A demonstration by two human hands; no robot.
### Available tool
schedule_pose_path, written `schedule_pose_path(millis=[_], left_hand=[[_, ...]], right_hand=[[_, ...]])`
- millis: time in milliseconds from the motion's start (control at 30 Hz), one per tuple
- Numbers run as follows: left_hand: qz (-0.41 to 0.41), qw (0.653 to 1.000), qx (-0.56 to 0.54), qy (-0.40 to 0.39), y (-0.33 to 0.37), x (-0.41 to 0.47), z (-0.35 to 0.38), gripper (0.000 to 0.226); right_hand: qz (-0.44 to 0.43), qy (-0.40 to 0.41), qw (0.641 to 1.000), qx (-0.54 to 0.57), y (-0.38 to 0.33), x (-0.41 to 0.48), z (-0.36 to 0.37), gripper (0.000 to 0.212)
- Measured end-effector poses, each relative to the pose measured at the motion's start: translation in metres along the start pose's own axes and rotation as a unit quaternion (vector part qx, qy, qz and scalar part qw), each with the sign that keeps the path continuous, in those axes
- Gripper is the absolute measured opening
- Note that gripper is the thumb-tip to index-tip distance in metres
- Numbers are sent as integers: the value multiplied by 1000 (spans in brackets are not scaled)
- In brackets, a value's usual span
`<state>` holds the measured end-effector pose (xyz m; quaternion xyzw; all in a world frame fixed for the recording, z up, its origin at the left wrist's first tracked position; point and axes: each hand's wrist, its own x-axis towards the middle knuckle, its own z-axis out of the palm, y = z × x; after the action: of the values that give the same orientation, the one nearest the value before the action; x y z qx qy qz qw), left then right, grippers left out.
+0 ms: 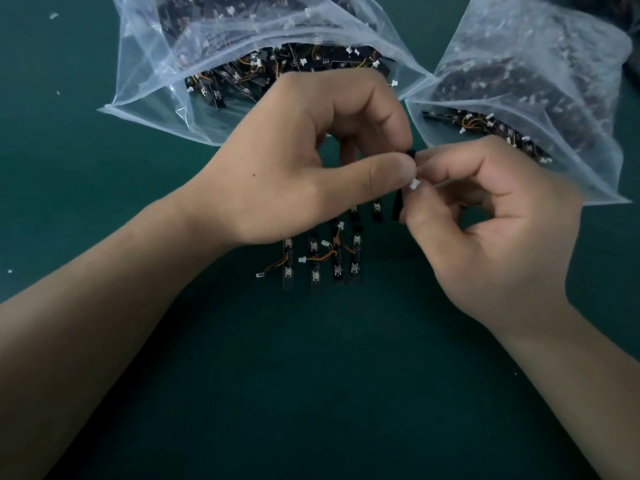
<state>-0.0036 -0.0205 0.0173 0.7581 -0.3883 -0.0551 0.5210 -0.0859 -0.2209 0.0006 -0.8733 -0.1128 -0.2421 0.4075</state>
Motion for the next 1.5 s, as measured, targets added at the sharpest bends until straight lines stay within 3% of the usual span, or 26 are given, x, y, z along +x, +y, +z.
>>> schedule_pose_path(millis=[200, 333, 567, 767, 967, 1167, 1267, 1400, 1500], left_hand=[[-41, 998, 21, -43, 2, 2, 0, 37], [-77, 995, 18, -58, 0, 1, 1, 37], [-47, 999, 15, -17, -1, 2, -3, 24], [-56, 998, -2, -2, 2, 3, -2, 29], [-52, 998, 17, -16, 2, 4, -2, 13], [-18, 999, 36, -24, 3, 3, -1, 17], [-12, 999, 40, 9, 2, 3, -2, 18], [-28, 993, 51, 103, -9, 3, -10, 25], [-16, 991, 62, 117, -15, 0, -12, 24]], right_hand=[[-36, -6, 998, -42, -2, 2, 0, 10], [-44, -19, 997, -59, -3, 2, -2, 10], [-53, -13, 997, -47, 0, 4, 0, 14], [-64, -13, 998, -23, 3, 4, 1, 11], [-91, -38, 995, 2, 5, 4, 1, 9], [-60, -48, 996, 53, 9, 5, -2, 8], [-51, -55, 995, 58, 9, 5, -3, 9], [-31, -158, 985, 55, 13, 6, -10, 11], [-42, -245, 968, 21, 19, 8, -19, 10]])
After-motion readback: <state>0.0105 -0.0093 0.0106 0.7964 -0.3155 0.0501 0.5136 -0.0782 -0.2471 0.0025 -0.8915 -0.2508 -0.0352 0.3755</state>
